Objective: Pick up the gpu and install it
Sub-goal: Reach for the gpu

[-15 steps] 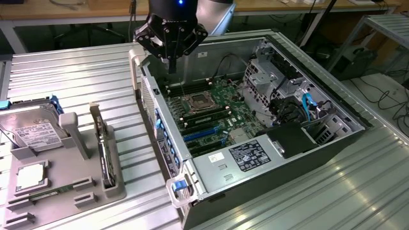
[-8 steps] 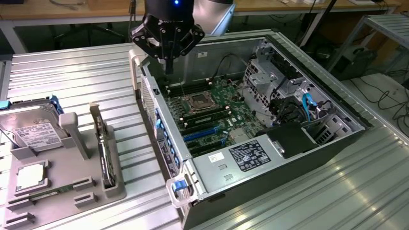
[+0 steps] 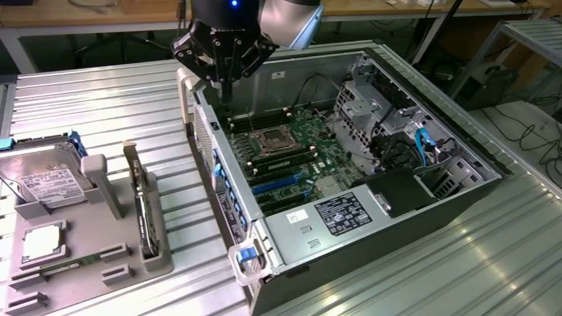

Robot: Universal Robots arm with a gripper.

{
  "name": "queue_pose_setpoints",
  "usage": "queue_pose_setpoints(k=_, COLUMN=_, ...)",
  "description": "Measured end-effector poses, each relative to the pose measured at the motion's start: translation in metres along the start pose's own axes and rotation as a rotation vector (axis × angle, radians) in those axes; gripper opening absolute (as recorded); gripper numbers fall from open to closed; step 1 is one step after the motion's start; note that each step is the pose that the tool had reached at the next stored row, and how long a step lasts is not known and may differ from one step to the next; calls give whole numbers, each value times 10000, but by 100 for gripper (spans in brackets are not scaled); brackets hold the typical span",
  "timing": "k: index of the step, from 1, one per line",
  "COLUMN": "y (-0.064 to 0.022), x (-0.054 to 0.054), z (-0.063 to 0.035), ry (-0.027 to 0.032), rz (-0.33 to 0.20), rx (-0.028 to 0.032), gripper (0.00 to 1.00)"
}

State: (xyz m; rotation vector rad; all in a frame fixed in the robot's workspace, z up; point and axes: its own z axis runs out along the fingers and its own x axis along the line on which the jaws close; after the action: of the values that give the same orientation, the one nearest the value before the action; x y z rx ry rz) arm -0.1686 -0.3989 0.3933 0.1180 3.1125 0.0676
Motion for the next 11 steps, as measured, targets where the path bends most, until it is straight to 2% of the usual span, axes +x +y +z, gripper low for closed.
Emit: queue_pose_setpoints(k=11, y=-11, x=146, z=-4, ry=0, rz=1, rx=0, gripper=11)
